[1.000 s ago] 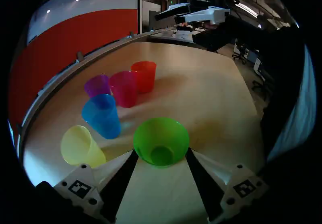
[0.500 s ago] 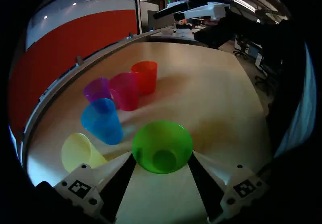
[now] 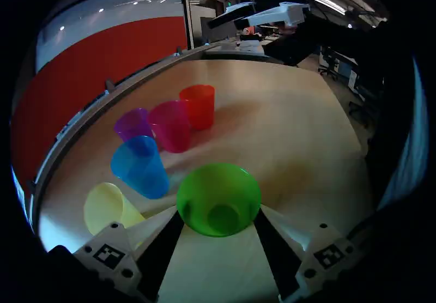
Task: Pour water
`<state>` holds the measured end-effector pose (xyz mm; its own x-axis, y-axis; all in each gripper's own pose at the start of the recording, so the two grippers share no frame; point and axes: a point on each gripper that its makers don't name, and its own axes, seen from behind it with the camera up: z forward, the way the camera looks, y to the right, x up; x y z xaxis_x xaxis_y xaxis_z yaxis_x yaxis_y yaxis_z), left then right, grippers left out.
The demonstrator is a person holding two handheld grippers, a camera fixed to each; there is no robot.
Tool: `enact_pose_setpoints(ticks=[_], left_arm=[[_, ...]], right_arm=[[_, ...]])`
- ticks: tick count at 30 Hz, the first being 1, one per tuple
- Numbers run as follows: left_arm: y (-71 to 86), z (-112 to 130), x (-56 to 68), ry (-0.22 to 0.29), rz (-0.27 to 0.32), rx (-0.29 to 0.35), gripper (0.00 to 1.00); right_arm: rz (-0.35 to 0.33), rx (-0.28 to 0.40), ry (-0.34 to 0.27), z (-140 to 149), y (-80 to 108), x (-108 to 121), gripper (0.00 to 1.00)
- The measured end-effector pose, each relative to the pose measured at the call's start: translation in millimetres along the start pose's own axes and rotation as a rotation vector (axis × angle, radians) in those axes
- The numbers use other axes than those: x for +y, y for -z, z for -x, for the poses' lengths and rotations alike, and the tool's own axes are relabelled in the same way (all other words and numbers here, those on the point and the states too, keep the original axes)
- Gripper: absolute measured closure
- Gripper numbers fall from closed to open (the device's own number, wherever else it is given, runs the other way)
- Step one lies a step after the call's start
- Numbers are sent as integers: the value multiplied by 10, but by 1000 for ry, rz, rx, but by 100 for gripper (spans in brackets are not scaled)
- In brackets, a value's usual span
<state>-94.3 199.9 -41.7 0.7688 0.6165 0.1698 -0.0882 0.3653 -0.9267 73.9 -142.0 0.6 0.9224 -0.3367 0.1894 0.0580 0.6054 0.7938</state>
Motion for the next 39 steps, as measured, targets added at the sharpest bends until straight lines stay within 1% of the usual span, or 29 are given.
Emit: enact_pose_setpoints(ticks=[5, 8, 14, 17, 20, 24, 32, 39], left_arm=[[18, -10, 11, -4, -7, 6, 17], [44, -34, 10, 3, -9, 18, 17], [142, -87, -25, 33, -24, 49, 17], [193, -108, -44, 37, -37, 59, 17], [247, -142, -34, 34, -45, 68, 17], [321, -212, -48, 36, -64, 80, 17], [471, -385, -135, 53, -112, 118, 17], [600, -565, -151, 71, -135, 172, 17]], right_arm=[[0, 0, 1, 10, 2, -11, 0], [-1, 2, -1, -2, 6, -21, 0], [-6, 11, -5, -37, 6, -51, 0], [-7, 13, -6, -43, 6, -61, 0], [-6, 14, -4, -47, 1, -73, 0], [-9, 16, -1, -54, -3, -97, 0], [-12, 23, 5, -88, -4, -144, 0], [-14, 32, 6, -117, 6, -182, 0]])
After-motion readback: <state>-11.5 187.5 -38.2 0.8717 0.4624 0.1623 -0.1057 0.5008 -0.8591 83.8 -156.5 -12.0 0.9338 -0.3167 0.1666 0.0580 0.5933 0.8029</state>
